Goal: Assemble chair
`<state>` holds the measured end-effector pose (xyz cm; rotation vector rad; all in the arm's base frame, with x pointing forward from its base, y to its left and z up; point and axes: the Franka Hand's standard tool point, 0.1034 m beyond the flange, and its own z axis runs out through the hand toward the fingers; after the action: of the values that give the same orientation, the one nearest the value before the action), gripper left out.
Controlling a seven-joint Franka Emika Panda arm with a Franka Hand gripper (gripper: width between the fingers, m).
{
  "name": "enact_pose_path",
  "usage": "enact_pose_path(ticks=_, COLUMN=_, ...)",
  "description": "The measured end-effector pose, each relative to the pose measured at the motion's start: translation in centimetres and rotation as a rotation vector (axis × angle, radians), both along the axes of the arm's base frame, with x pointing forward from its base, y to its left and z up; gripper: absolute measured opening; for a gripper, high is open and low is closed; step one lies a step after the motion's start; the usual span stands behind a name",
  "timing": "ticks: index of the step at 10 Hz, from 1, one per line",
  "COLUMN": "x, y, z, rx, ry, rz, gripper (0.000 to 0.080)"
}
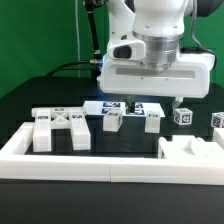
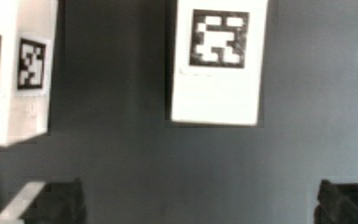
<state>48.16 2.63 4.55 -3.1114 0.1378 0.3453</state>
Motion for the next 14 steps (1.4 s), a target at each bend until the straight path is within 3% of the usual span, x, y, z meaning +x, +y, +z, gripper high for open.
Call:
enact_pose_path(ticks=1, x=0.3, y=0.0, z=0.0, rx=0.0, ry=-0.007, rz=0.001, gripper=0.0648)
enact_pose_path(ticks=12, x=-2.1, y=0.4, z=-2.3, rx=0.031, ry=0.704, rz=0.048, gripper=0.0648)
enact_pose_path(ticks=14, x=-2.5, y=0.5, z=-3.1, rx=0.03, ry=0.733, rz=0.051, gripper=0.0648)
